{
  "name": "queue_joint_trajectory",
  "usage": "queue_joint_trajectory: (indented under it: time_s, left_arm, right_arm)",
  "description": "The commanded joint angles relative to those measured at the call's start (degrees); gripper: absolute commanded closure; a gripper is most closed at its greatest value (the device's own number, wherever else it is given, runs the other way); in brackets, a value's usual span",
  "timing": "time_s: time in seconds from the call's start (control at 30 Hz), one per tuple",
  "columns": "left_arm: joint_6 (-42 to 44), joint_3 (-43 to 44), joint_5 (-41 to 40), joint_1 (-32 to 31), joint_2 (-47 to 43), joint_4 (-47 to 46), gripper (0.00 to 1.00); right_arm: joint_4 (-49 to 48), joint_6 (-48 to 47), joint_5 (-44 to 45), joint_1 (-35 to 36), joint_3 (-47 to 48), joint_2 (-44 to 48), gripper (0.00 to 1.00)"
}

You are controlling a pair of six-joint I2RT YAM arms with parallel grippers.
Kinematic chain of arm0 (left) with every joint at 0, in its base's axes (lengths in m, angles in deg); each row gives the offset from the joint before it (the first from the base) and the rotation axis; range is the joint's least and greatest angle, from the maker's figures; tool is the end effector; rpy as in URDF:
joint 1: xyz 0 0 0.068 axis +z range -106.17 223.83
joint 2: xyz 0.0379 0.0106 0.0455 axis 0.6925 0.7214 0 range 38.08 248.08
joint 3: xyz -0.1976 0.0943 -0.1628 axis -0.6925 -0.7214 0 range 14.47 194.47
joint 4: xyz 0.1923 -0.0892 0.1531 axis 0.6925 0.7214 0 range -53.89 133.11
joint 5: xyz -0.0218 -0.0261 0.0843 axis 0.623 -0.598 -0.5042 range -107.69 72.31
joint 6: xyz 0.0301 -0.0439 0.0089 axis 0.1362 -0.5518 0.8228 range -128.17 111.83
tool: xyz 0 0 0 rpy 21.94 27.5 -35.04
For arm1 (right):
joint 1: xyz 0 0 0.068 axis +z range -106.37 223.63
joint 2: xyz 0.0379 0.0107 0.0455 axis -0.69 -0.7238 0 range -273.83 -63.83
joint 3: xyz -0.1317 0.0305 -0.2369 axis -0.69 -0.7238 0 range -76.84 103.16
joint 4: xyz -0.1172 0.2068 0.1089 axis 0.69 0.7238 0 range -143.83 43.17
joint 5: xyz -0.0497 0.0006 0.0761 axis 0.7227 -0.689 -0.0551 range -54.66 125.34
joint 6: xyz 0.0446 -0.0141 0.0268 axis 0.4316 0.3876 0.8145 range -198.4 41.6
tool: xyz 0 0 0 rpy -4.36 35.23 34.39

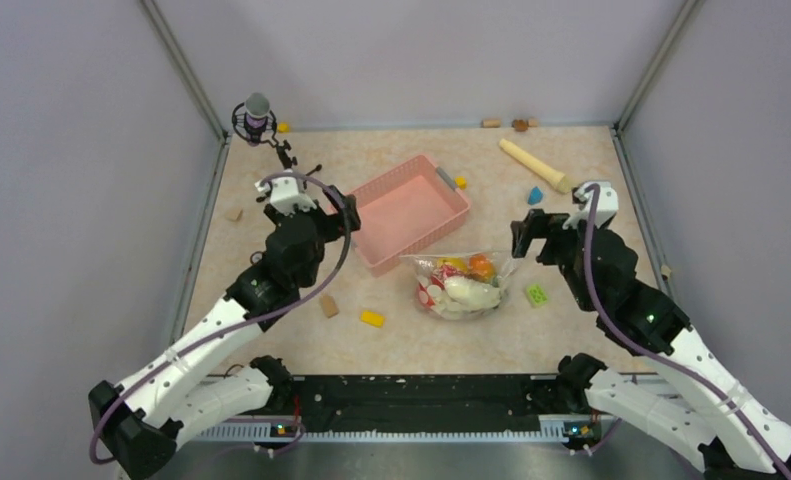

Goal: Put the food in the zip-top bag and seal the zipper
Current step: Reset both arms

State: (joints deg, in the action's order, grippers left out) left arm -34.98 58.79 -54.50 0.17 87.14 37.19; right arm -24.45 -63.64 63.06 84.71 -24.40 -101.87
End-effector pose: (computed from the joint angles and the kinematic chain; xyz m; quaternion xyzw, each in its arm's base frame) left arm 0.1581 -0.1214 0.3421 -0.1062 0.7275 -0.1755 0.6547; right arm 0.1137 0.0772 0.3679 -0.0333 0.7831 0.1089 0.6113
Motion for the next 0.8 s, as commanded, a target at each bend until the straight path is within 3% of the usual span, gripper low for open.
queue_joint_trajectory:
  time_s: [0.0,0.1,0.17,0.33,0.43,0.77]
  left_arm:
    - [-10.7,6.2,5.0,9.5,3.6,17.9,0.03]
    - [-12.3,6.3,6.5,12.8,4.3,20.2,0.03]
    - [-13.1,6.2,5.8,13.5,5.0,21.4,0.03]
    - [-12.5,5.7,4.2,13.8,4.7,24.1,0.03]
    - [-11.7,3.7,3.7,13.8,1.8,23.9,0.03]
    - [-12.1,-2.7,2.9,13.7,-11.5,25.0,0.03]
  right_arm:
    - [0.8,9.1,19.8,-0.3,-0.8,1.2,0.01]
    - [2.4,9.4,29.8,-0.3,-1.0,2.0,0.01]
    - [3.2,8.3,31.5,-0.3,-0.4,1.4,0.01]
    - [6.7,11.3,29.7,-0.3,-1.0,3.0,0.01]
    - [4.4,7.7,20.9,-0.3,-1.5,5.2,0.01]
    - [5.1,10.8,21.3,-0.3,-2.6,8.2,0.01]
